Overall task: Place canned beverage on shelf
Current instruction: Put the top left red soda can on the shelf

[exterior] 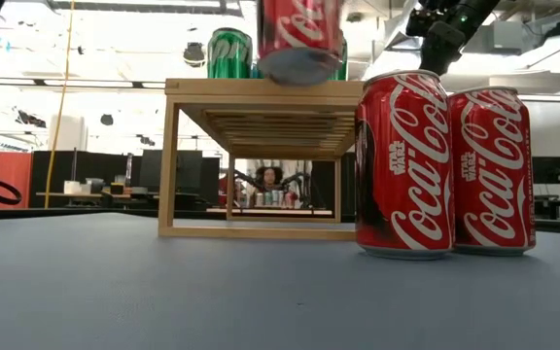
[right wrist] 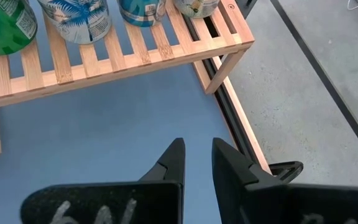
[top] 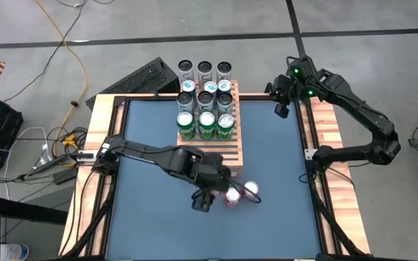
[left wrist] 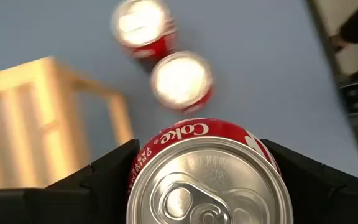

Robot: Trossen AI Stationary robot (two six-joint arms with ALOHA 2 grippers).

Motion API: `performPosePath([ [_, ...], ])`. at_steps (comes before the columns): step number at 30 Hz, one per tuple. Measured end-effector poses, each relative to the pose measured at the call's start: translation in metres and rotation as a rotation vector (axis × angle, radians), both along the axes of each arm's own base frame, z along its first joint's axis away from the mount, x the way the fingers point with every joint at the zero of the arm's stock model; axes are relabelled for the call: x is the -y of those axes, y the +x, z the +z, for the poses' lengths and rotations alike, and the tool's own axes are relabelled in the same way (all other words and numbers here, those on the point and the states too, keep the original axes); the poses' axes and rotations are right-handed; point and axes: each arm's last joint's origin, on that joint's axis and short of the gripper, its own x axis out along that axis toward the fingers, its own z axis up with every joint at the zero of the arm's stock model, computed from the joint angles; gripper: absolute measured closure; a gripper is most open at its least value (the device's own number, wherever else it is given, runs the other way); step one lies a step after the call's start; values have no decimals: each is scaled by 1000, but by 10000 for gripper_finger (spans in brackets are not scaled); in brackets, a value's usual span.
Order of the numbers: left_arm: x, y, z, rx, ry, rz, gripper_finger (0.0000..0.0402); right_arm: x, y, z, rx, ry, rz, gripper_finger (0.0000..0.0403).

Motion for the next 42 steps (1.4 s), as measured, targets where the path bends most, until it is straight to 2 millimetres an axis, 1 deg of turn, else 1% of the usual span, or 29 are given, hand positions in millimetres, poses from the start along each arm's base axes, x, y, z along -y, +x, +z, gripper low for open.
performPosePath([
  [4,-16,-9,26,16,62,40,115,0,0,0,0,0,0,339],
  [7,-33,-11,43,55,67,55,115,0,0,0,0,0,0,339],
  [8,-40,-12,49,94,64,64,115,0,0,0,0,-1,0,339],
  [13,-69,-12,63,164,69,98,114,0,0,0,-2,2,0,339],
  [22,-107,-9,62,161,48,55,110,-1,-1,-1,-13,13,-1,339],
  [25,-113,-8,61,165,83,-18,109,-1,-1,-1,-11,10,0,339],
  [27,-115,-6,59,173,125,-78,109,-1,-1,-1,-9,9,-1,339],
  [30,-116,-2,58,191,131,-147,108,-1,-1,-1,-8,7,-1,339],
  [33,-114,2,52,187,166,-255,108,-1,-1,-1,-8,7,-1,339],
  [37,-114,6,39,119,205,-299,108,-1,-1,-1,-9,7,-2,339],
  [42,-118,7,37,108,223,-307,108,0,-1,-1,-9,7,-3,339],
])
